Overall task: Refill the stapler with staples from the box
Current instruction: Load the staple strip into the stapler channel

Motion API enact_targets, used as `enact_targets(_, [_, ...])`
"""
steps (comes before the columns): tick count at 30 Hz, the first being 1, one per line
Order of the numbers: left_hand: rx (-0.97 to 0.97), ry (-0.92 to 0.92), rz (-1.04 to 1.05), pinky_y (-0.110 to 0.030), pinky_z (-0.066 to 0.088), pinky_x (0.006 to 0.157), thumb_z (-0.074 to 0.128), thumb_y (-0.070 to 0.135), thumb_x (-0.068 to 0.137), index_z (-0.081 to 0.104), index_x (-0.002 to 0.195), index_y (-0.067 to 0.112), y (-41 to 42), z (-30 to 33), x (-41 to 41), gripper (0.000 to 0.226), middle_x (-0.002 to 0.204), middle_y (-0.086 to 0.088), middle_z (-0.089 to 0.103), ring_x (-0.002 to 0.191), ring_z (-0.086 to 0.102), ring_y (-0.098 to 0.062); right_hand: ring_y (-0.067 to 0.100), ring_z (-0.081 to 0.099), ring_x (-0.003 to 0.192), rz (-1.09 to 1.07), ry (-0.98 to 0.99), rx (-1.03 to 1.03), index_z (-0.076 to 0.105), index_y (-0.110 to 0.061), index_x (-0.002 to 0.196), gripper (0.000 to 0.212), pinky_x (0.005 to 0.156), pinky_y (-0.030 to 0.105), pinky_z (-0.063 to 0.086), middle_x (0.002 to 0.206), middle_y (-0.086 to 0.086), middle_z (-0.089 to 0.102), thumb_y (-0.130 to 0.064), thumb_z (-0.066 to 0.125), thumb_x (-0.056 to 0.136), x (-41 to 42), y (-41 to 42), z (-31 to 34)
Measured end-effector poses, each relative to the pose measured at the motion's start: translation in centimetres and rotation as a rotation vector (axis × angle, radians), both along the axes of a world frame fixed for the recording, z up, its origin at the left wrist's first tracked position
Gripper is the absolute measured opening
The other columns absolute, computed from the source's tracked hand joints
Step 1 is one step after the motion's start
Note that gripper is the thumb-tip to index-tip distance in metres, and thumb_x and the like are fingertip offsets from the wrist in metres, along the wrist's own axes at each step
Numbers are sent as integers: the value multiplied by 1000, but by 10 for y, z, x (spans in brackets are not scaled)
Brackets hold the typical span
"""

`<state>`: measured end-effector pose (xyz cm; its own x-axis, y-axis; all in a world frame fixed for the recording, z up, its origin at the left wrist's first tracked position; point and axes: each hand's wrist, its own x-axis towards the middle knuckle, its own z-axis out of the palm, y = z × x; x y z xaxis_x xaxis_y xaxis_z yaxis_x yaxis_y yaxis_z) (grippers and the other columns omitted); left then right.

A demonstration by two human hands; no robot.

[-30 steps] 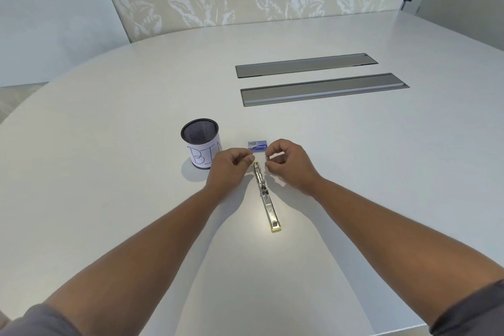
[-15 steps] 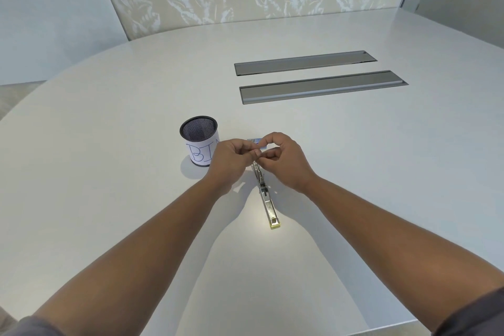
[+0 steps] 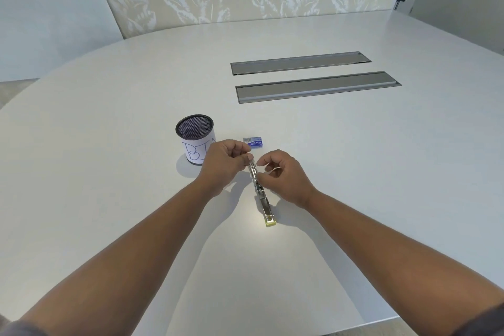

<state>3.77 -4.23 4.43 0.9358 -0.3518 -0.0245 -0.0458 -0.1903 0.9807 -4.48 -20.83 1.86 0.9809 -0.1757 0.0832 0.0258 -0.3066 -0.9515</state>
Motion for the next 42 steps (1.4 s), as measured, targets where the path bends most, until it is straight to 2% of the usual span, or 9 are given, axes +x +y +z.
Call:
enact_targets(3, [56, -28, -9, -23, 55, 70, 77, -2, 84, 75, 97, 5, 0, -1, 0, 15, 80, -6, 74, 67, 65, -9, 3, 51, 73, 8, -14, -71, 69, -22, 93, 22, 70, 16, 45, 88, -15, 62, -12, 80, 77, -1, 2, -3])
enact_targets(7, [145, -57, -24, -25, 54, 76, 76, -1, 86, 75, 97, 7, -2, 0, 0, 14, 83, -6, 75, 71, 66, -11, 1, 49, 65, 13, -2, -144, 70, -18, 87, 16, 66, 15, 43, 77, -15, 61, -9, 77, 77, 0, 2, -6])
enact_targets(14, [362, -142, -72, -18, 47, 61, 76, 9, 87, 78, 89, 18, -4, -2, 0, 10, 73, 11, 71, 65, 63, 1, -1, 51, 62, 55, -18, -194, 68, -24, 80, 21, 63, 10, 41, 68, -29, 60, -3, 71, 77, -1, 1, -6])
enact_targets(20, [462, -210, -123, -20, 46, 66, 73, 9, 88, 77, 86, 20, -8, 2, 2, 12, 76, 8, 72, 76, 67, -10, 0, 53, 66, 73, -13, -189, 69, -21, 83, 18, 68, 14, 44, 71, -27, 62, -4, 71, 76, 1, -1, -7])
enact_targets(27, [552, -252, -185, -23, 48, 67, 70, 8, 88, 79, 87, 17, -13, 7, 5, 13, 75, 8, 71, 76, 65, -10, 5, 55, 67, 86, -19, -153, 68, -17, 87, 20, 69, 22, 49, 71, -24, 62, 0, 69, 77, -1, -1, -7])
enact_targets(33, [565, -231, -189, -21, 45, 64, 73, 8, 87, 78, 85, 18, -15, 11, 8, 12, 70, 10, 69, 70, 63, -8, 15, 59, 70, 77, -27, -109, 67, -18, 87, 24, 70, 32, 53, 76, -12, 64, 4, 68, 78, -2, -1, -5])
enact_targets(36, [578, -216, -193, -21, 43, 60, 73, 8, 88, 78, 84, 18, -15, 12, 8, 12, 70, 9, 69, 68, 62, -5, 18, 60, 68, 74, -18, -99, 66, -16, 87, 22, 71, 40, 55, 73, -15, 63, 4, 68, 79, -1, -1, -6])
enact_targets(39, [579, -219, -205, -20, 43, 60, 72, 8, 88, 78, 85, 15, -16, 15, 9, 10, 73, 8, 70, 69, 62, -6, 11, 56, 67, 67, -17, -112, 66, -17, 87, 21, 72, 40, 55, 71, -21, 61, 3, 68, 79, -2, -1, -6])
enact_targets(42, [587, -207, -209, -22, 45, 63, 73, 8, 87, 78, 86, 13, -16, 16, 9, 8, 76, 3, 72, 71, 63, -10, 14, 57, 65, 68, -18, -114, 65, -17, 86, 21, 70, 40, 55, 70, -19, 62, 2, 68, 78, -2, -1, -5])
